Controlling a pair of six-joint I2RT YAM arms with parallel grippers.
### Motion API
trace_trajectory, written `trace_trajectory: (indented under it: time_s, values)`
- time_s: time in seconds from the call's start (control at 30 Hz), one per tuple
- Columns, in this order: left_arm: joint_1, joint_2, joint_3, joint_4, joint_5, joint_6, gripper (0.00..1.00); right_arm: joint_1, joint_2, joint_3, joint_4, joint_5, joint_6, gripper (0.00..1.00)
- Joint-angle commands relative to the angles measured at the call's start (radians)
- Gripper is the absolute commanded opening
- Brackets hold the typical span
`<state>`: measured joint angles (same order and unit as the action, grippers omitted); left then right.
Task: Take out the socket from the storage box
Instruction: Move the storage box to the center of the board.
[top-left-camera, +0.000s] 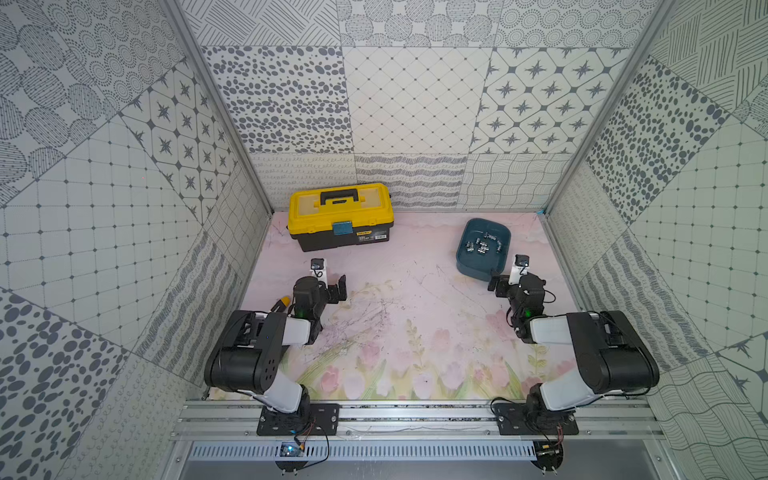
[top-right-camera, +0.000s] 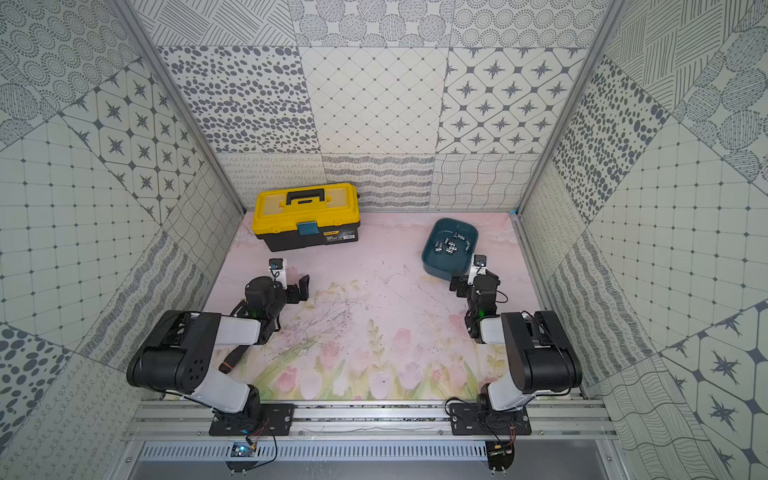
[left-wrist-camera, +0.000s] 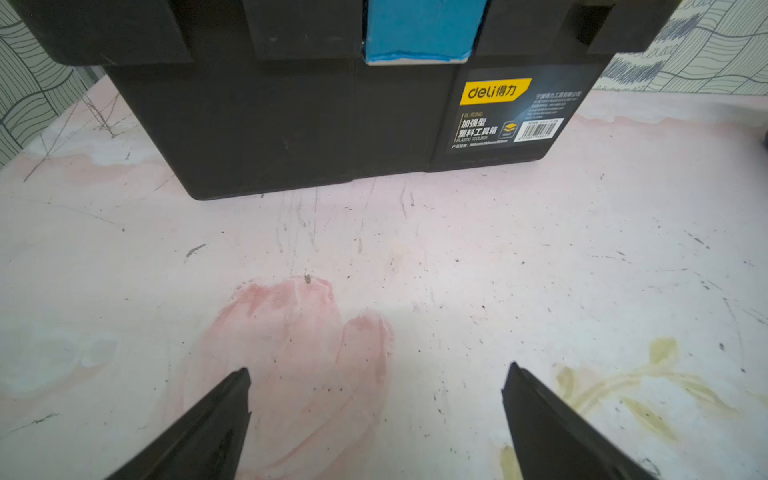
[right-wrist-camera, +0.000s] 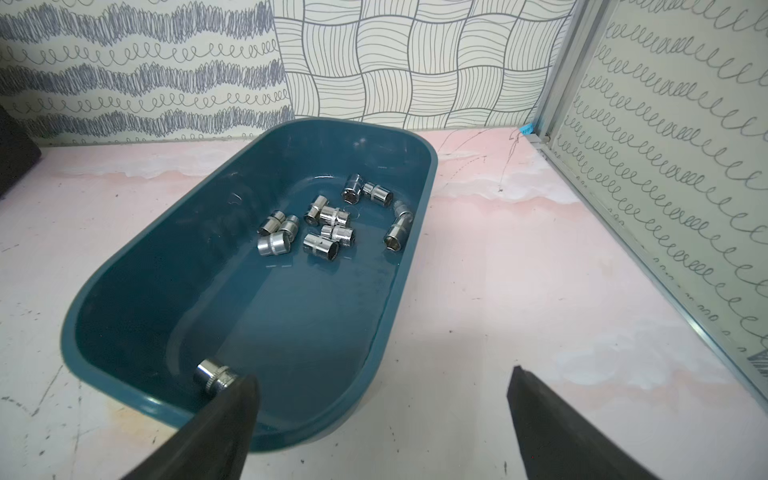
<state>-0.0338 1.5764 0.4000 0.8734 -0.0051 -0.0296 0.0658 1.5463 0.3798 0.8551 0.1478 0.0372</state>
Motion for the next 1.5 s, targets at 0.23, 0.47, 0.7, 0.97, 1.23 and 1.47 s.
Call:
trace_trajectory:
  time_s: [0.23, 0.47, 0.7, 0.97, 1.23, 1.47]
  values:
    - [0.002, 0.006, 0.009, -0.007, 0.002, -0.002, 0.99, -0.003, 0.01, 0.019, 0.008, 0.015, 0.007, 0.99]
    - [0.002, 0.005, 0.009, -0.007, 0.004, -0.003, 0.99, -0.002, 0.01, 0.019, 0.008, 0.015, 0.006, 0.99]
    - [-0.004, -0.032, -0.007, -0.005, 0.007, 0.007, 0.99, -0.003, -0.011, 0.012, 0.008, 0.042, 0.023, 0.99]
    - [-0.137, -0.342, 0.06, -0.313, -0.133, -0.052, 0.99, -0.003, -0.345, 0.136, -0.53, 0.049, 0.113, 0.99]
    - [-0.225, -0.326, 0.437, -0.845, -0.07, -0.344, 0.99, -0.05, -0.473, 0.339, -0.953, -0.146, 0.287, 0.99]
    - [-0.434, -0.197, 0.663, -0.961, -0.032, -0.394, 0.99, -0.191, -0.286, 0.579, -1.196, -0.467, 0.361, 0.94]
